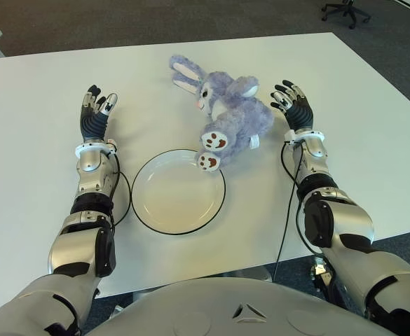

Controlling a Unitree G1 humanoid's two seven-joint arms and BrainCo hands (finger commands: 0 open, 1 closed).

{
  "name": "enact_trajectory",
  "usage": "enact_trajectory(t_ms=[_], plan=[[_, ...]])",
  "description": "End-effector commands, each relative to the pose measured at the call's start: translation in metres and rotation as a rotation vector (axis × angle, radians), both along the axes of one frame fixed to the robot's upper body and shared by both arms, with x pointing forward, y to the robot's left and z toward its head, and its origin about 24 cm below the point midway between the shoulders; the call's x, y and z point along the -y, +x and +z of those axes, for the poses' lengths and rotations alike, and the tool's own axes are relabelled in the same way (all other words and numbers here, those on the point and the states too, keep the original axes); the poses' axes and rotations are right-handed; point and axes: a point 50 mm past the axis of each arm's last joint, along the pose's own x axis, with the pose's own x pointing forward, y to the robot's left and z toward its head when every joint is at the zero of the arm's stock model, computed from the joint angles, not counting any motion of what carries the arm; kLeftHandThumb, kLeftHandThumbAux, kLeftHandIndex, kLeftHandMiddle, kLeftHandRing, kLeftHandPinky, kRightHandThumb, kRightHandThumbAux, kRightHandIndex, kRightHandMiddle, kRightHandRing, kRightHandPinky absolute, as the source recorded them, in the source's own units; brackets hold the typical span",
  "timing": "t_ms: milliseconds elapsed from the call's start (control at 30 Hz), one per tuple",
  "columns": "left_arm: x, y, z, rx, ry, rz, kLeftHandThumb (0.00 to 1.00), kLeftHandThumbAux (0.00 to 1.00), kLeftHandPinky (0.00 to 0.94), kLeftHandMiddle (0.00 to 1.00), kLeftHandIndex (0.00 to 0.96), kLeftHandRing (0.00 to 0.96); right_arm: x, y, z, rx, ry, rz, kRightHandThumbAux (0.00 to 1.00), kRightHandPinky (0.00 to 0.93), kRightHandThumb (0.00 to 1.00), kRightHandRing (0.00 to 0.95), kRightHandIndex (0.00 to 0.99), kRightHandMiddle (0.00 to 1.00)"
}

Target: Put the doll into the plate.

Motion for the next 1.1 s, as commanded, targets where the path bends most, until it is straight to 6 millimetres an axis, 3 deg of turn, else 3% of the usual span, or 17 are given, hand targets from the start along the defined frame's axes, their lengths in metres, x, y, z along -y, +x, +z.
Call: enact_trajectory(t_ms=[33, 433, 1100], plan=[[0.005, -0.038, -0.056, -0.22, -0.055, 0.01, 0.056, 0.543, 0.111, 0.06, 0.0, 0.083, 0.005, -0.024, -0.042, -0.15, 0.024, -0.014, 0.684, 0.285, 0.194, 0.247, 0.145, 0.212], [0.005, -0.037, -0.056, -0.222, -0.062, 0.014, 0.06, 0.54, 0.115, 0.058, 0.0, 0.084, 0.015, -0.031, -0.046, -0.154, 0.018, -0.008, 0.651, 0.268, 0.211, 0.246, 0.147, 0.208], [0.002, -0.037, -0.056, -0.229, -0.056, 0.01, 0.059, 0.539, 0.106, 0.055, 0.0, 0.078, 0.019, -0.044, -0.056, -0.163, -0.019, 0.067, 0.553, 0.179, 0.128, 0.163, 0.089, 0.138]])
